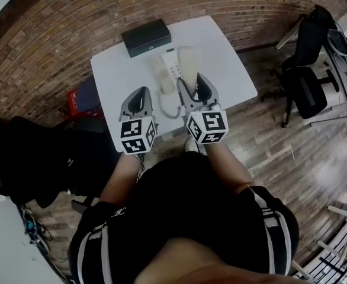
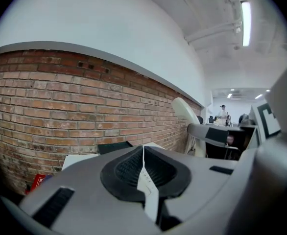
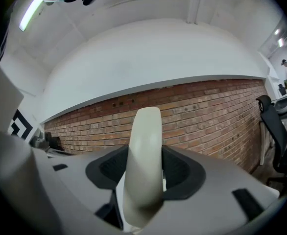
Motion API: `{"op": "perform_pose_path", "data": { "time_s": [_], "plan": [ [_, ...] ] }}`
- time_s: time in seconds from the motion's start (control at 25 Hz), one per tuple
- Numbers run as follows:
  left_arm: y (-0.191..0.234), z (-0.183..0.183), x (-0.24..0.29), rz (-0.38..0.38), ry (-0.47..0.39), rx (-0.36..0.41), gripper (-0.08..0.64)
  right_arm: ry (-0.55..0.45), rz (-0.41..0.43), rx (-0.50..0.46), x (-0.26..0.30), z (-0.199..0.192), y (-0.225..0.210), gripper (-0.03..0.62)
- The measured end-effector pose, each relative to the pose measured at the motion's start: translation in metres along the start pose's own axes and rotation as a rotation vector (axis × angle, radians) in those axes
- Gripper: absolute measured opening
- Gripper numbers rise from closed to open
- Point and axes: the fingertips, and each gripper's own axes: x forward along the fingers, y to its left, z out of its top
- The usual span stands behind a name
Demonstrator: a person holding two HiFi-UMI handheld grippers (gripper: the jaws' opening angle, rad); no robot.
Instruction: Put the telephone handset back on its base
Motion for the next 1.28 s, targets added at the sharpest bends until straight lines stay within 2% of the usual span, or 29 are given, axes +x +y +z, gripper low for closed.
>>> {"op": "perform_pose_path", "data": {
  "time_s": [0.2, 0.4, 0.6, 0.76, 0.88, 1.28],
  "plan": [
    [-0.010, 0.006, 0.036, 0.091, 0.017, -0.036, 0.008, 0.097, 0.101, 0.022, 0.034, -0.011, -0.033, 0.202],
    [0.001, -0.001, 0.047, 0.176, 0.050, -0.052, 0.008, 0.210, 0.168, 0.064, 0.066, -0.040, -0.045, 0.201],
    [0.024, -0.008, 0.051, 0.229, 0.084, -0.056, 0.008, 0.341, 0.172, 0.123, 0.096, -0.078, -0.043, 0.202],
    [0.037, -0.004, 0.053, 0.244, 0.070, -0.070, 0.008, 0.415, 0.178, 0.139, 0.120, -0.102, -0.036, 0.202],
    [0.045, -0.003, 0.054, 0.246, 0.064, -0.083, 0.008, 0.471, 0.152, 0.147, 0.134, -0.117, -0.036, 0.202],
    [0.070, 0.002, 0.051, 0.299, 0.038, -0.114, 0.008, 0.608, 0.147, 0.058, 0.170, -0.171, -0.029, 0.202]
  ]
}}
